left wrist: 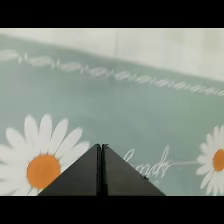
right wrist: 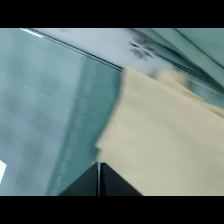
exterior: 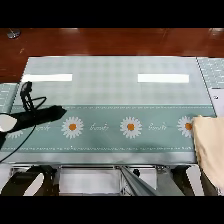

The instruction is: Fold the shirts.

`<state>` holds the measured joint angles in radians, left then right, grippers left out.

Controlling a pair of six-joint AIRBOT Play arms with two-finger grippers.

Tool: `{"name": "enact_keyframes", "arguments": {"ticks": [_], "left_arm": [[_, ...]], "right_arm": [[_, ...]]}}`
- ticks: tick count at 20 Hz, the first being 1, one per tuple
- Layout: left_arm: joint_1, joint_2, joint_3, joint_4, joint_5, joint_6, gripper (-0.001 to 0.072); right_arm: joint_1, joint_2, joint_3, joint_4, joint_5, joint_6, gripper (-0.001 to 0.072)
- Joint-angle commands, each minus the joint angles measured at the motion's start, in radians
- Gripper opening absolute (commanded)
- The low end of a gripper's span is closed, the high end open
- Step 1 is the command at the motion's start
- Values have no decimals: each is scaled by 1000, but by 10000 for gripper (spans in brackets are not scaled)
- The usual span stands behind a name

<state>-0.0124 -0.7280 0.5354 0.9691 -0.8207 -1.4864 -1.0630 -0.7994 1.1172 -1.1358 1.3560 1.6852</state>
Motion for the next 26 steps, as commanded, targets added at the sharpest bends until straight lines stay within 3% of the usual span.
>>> {"name": "enact_keyframes", "arguments": {"ticks": [1,4,6,9,13,26], "left_arm": [[-1,-71,222,-1,-19,1,24],[-38,-223,557,2,-140,38,24],[-78,-291,676,37,-190,35,24],[-132,-317,608,229,-192,-39,23],[-120,-354,452,420,-195,-71,24],[-94,-375,456,423,-216,-71,25]], "right_arm": [[244,-149,196,319,-110,-186,35],[644,-264,283,227,-131,-240,35],[897,-324,261,23,-148,-237,35],[1139,-392,65,-319,-234,-55,35],[1196,-470,-109,-352,-299,-22,35],[1196,-485,-108,-364,-321,-2,35]]}}
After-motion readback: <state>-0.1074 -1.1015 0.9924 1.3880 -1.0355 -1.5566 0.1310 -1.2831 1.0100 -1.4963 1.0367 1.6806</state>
